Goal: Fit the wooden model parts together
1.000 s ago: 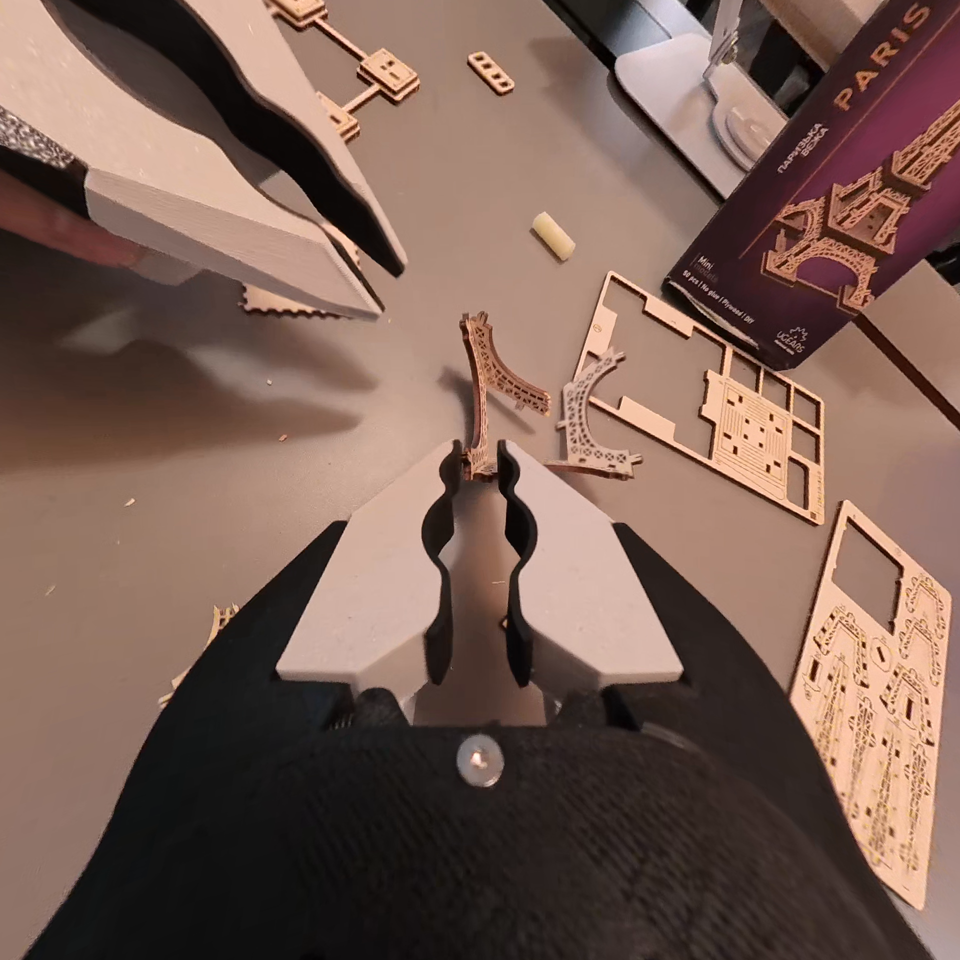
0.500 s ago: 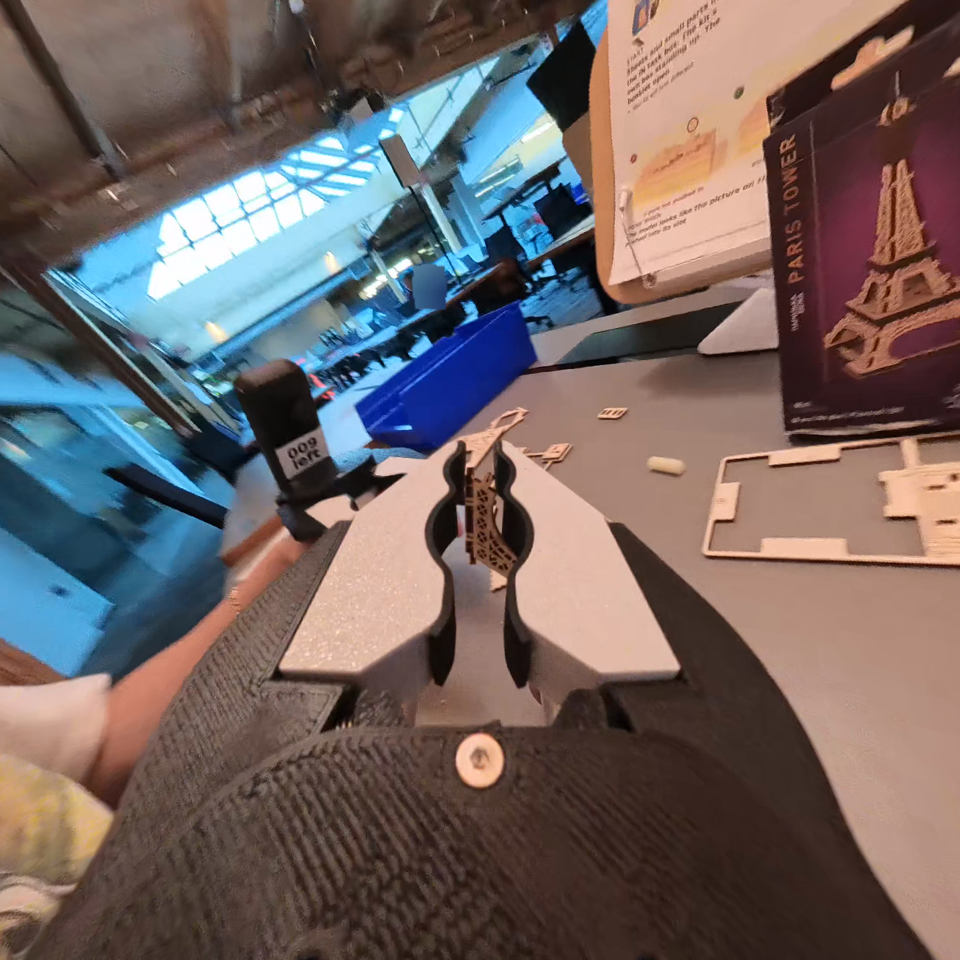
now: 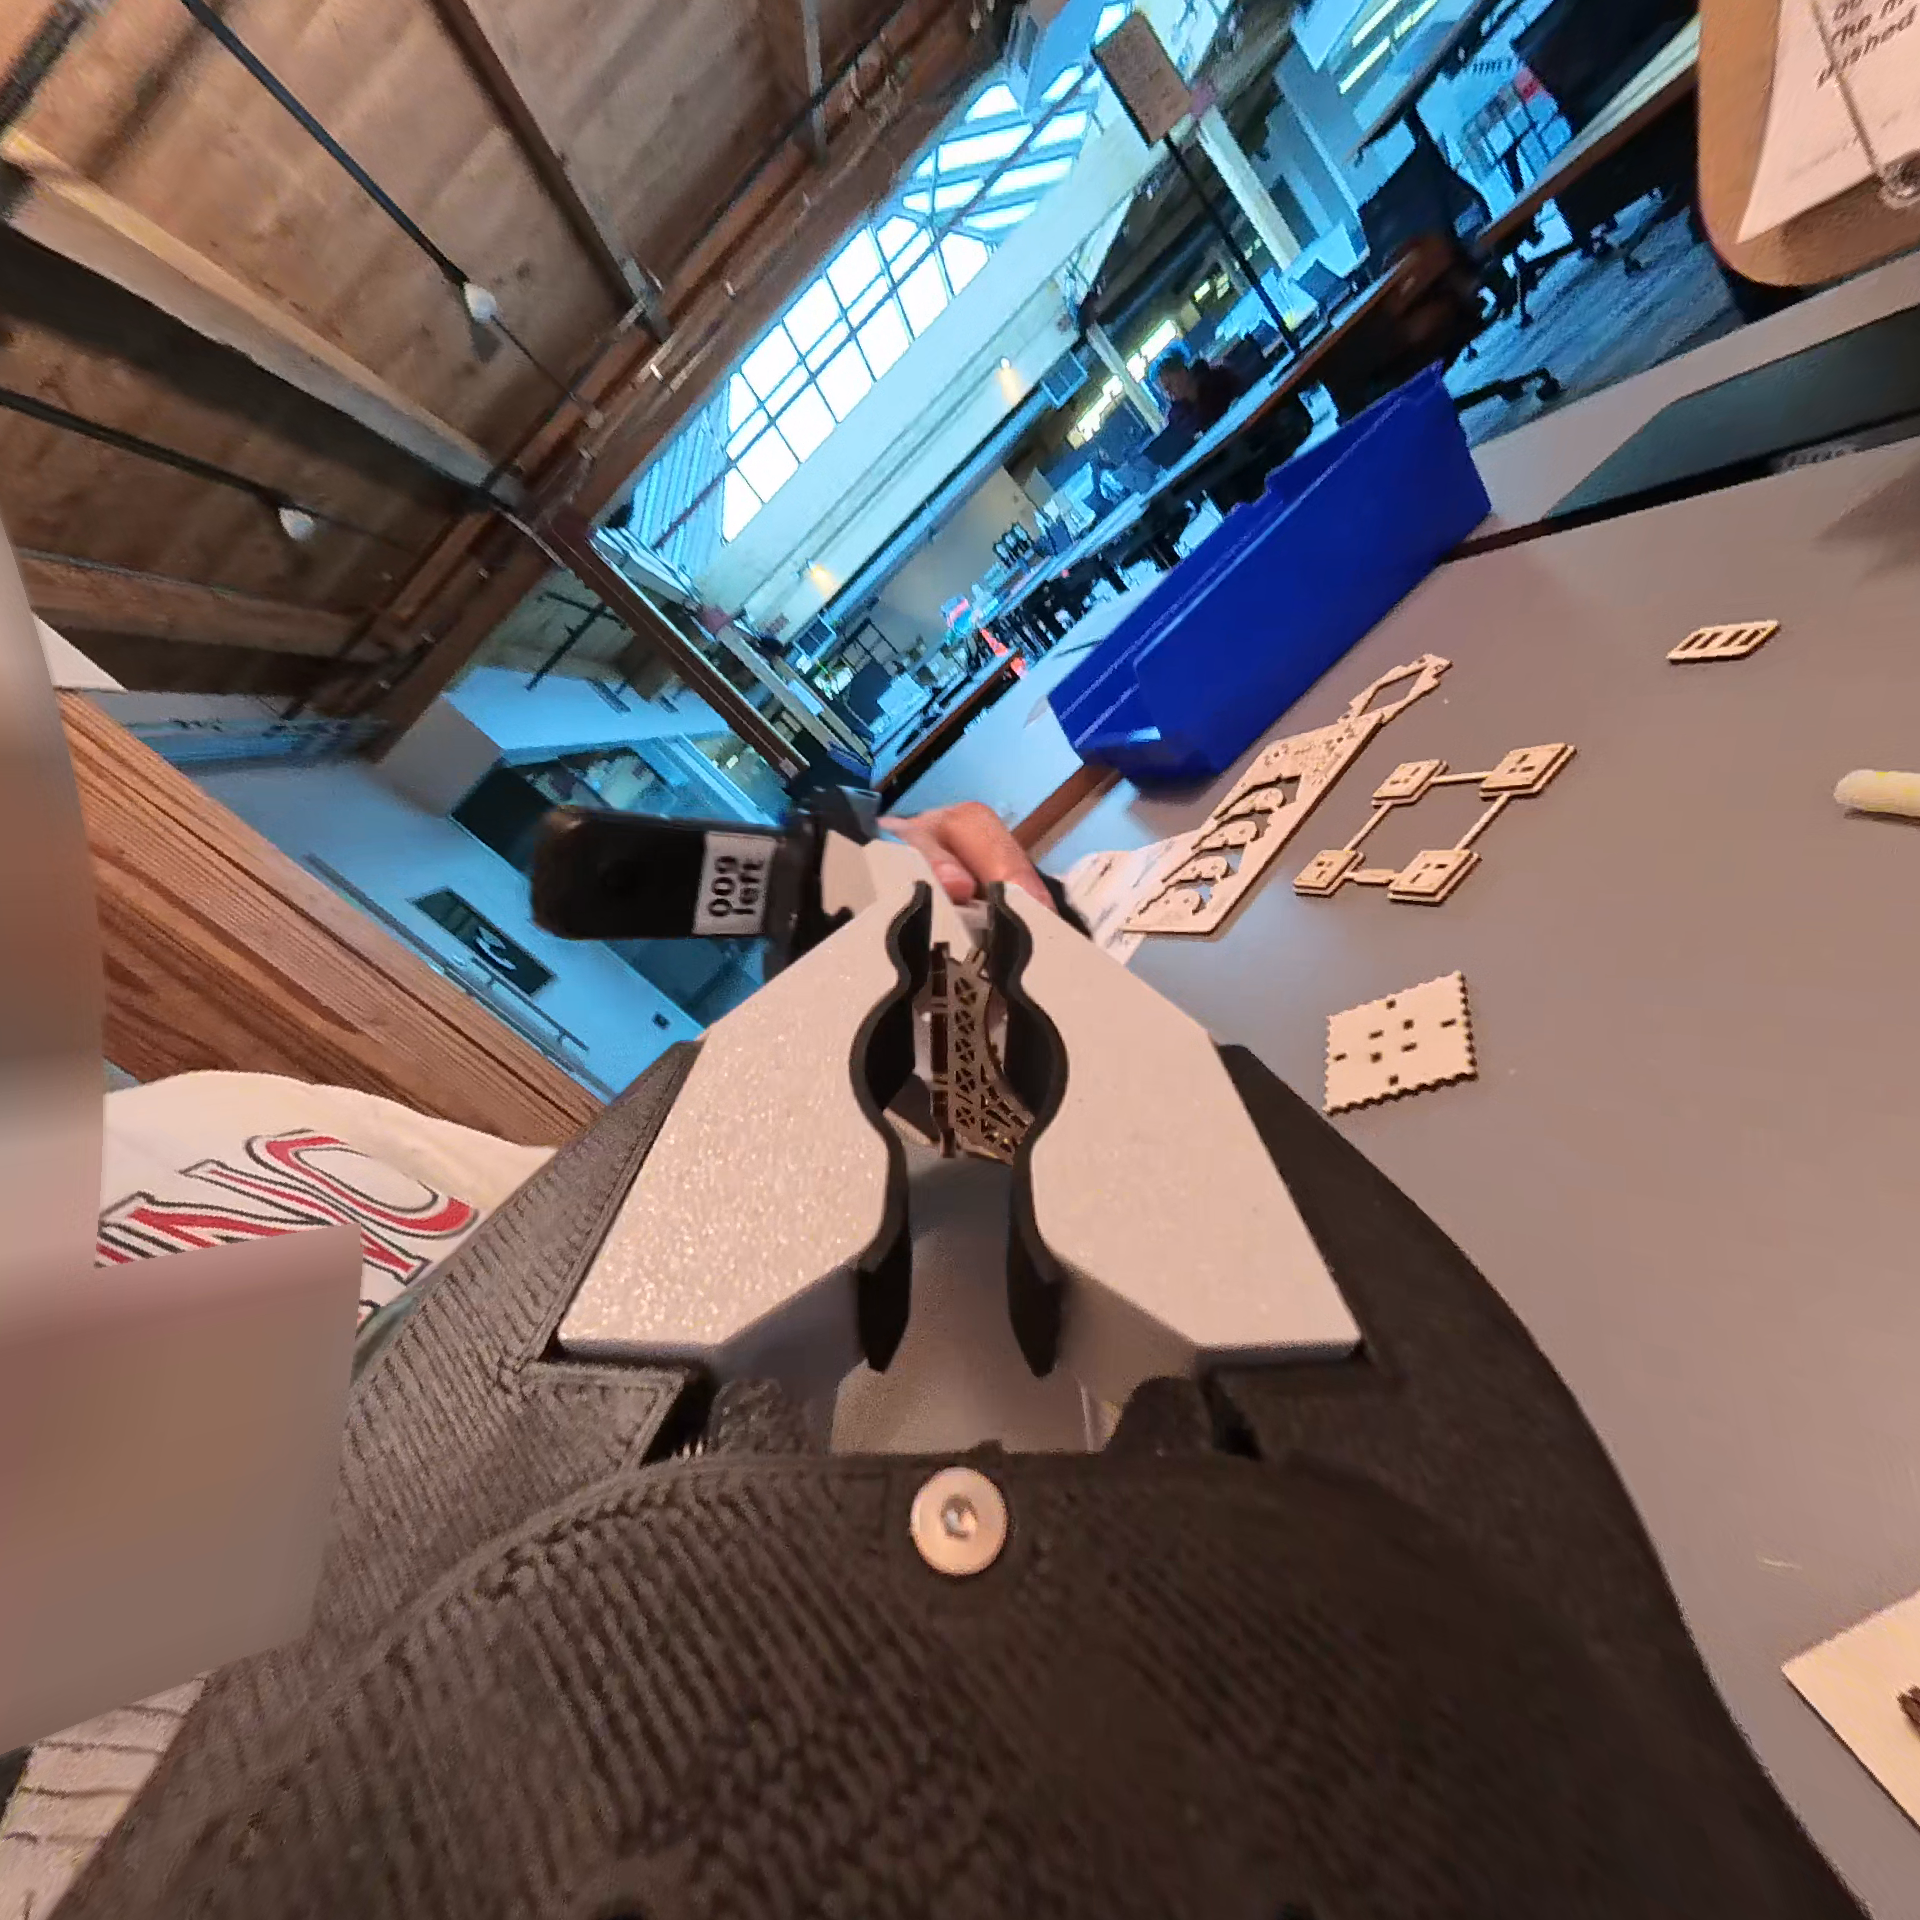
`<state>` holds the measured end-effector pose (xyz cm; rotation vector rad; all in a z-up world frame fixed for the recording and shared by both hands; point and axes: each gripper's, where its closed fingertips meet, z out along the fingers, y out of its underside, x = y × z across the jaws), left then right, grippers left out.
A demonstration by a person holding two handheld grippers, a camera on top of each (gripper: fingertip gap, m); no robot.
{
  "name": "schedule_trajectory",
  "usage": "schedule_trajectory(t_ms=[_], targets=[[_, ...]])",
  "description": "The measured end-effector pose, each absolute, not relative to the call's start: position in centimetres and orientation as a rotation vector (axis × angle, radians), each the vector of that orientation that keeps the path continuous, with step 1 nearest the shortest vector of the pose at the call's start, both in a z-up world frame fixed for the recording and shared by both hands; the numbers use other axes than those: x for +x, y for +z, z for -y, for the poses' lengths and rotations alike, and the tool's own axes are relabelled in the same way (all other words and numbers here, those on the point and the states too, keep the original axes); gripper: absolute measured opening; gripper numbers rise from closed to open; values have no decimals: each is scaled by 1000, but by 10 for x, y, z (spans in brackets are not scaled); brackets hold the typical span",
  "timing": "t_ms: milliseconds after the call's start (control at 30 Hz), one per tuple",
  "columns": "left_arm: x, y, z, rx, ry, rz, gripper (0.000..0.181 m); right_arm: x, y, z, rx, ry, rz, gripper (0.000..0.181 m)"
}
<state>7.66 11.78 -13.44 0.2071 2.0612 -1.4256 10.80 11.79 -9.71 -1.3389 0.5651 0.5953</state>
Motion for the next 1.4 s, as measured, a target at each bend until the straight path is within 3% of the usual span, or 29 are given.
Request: schedule_trajectory(t_ms=[400, 500, 567, 700, 967, 1100, 1400], targets=[[84, -168, -121, 346, -899, -2200, 10, 102, -109, -131, -1508, 569, -527, 8], [84, -169, -120, 294, -964, -2212, 10, 106, -110, -131, -1520, 546, -530, 11], [85, -170, -120, 199, -1072, -2239, 10, 110, -105, -128, -1516, 532, -536, 25], [85, -157, -117, -201, -1564, -2285, 10, 121, -91, -114, -1528, 408, -545, 41], [99, -136, -123, -1029, -2300, -2160, 10, 105, -109, -104, -1838, -226, -241, 24], [100, -146, -120, -1059, -2267, -2189, 10, 98, -127, -112, -1981, -374, -106, 18], [95, -155, -113, -776, -1843, -2260, 10, 97, -143, -115, -2037, -232, -124, 12]])
